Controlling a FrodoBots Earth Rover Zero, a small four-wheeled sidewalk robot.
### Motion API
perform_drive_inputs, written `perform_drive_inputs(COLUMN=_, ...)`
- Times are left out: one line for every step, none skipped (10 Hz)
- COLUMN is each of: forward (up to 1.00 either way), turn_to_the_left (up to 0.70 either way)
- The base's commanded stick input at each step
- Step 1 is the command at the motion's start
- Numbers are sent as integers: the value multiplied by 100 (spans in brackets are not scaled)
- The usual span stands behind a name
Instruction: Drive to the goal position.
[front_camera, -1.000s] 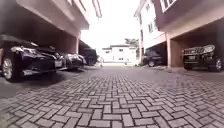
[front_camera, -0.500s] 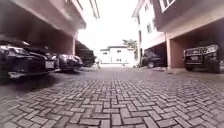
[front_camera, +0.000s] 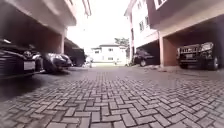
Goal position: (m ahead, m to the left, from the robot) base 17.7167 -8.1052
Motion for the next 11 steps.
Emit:
perform_drive_inputs(forward=69, turn_to_the_left=3)
perform_drive_inputs(forward=69, turn_to_the_left=3)
perform_drive_inputs(forward=69, turn_to_the_left=3)
perform_drive_inputs(forward=69, turn_to_the_left=3)
perform_drive_inputs(forward=69, turn_to_the_left=3)
perform_drive_inputs(forward=69, turn_to_the_left=3)
perform_drive_inputs(forward=69, turn_to_the_left=3)
perform_drive_inputs(forward=69, turn_to_the_left=3)
perform_drive_inputs(forward=69, turn_to_the_left=3)
perform_drive_inputs(forward=69, turn_to_the_left=3)
perform_drive_inputs(forward=69, turn_to_the_left=3)
